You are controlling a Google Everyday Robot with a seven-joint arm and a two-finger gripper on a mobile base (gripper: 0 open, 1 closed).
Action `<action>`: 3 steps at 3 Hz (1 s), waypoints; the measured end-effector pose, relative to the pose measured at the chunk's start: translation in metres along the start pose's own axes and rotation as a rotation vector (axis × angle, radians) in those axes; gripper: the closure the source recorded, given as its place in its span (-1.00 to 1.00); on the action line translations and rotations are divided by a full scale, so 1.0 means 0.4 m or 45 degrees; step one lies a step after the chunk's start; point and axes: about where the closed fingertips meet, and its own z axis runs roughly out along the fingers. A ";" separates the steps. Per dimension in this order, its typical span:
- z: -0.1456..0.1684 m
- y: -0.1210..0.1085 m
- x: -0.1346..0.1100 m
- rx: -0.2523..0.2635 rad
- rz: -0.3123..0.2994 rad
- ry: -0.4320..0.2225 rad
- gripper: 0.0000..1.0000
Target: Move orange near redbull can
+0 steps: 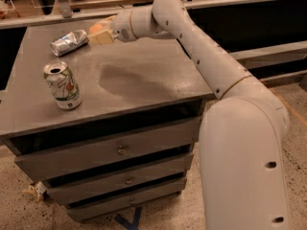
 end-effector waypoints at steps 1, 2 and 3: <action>0.052 0.009 0.013 0.053 -0.055 0.091 1.00; 0.082 0.015 0.022 0.080 -0.084 0.144 1.00; 0.116 0.014 0.033 0.105 -0.062 0.178 1.00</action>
Offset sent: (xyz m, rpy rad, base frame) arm 0.0134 0.0403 -0.0301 -0.1652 -0.0292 -0.1263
